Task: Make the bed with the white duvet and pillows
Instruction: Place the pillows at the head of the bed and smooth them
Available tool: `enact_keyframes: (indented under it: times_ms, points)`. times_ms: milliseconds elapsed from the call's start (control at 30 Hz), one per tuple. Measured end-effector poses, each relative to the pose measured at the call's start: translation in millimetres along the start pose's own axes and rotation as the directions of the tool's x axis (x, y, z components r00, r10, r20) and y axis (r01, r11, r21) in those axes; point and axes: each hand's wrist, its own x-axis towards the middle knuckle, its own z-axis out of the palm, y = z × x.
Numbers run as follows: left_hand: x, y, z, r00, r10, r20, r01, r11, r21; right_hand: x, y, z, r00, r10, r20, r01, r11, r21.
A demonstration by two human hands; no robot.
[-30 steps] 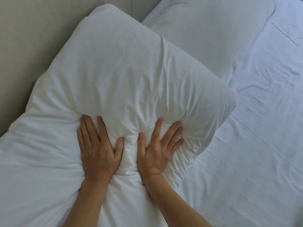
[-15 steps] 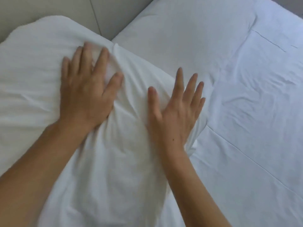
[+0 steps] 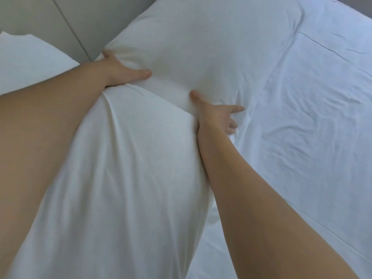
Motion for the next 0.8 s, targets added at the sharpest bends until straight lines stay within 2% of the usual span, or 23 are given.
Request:
enact_keyframes:
  times_ms: [67,133,267,433,533,633,800]
  points:
    - [12.8,-2.6,-4.2,1.000,-0.007,-0.019,0.005,0.993,-0.118,7.5,1.1,0.4,1.000,0.003,0.010,-0.004,1.000,0.008]
    - [21.9,-7.3,-5.5,0.999,-0.023,-0.039,0.017,0.986,-0.164,14.9,4.3,2.8,0.999,-0.042,0.016,0.042,0.999,0.008]
    - [23.1,-5.7,-5.1,1.000,0.003,0.000,-0.003,0.997,-0.076,26.9,12.1,6.5,0.986,-0.165,0.022,0.165,0.986,0.025]
    - [17.8,-4.4,1.4,0.992,0.109,-0.064,-0.115,0.989,-0.098,39.6,16.7,-1.3,0.975,-0.208,0.081,0.208,0.978,0.009]
    - [8.8,-3.2,6.2,0.975,0.171,-0.144,-0.184,0.980,-0.078,42.7,19.8,-4.5,0.955,-0.282,0.093,0.285,0.958,-0.021]
    - [-10.6,-4.2,7.2,0.927,0.263,-0.267,-0.272,0.962,0.003,40.5,22.3,-8.9,0.938,-0.331,0.104,0.333,0.943,-0.006]
    - [-60.8,-2.9,11.0,0.773,0.387,-0.502,-0.379,0.917,0.124,25.5,29.7,-27.0,0.907,-0.417,0.066,0.409,0.907,0.106]
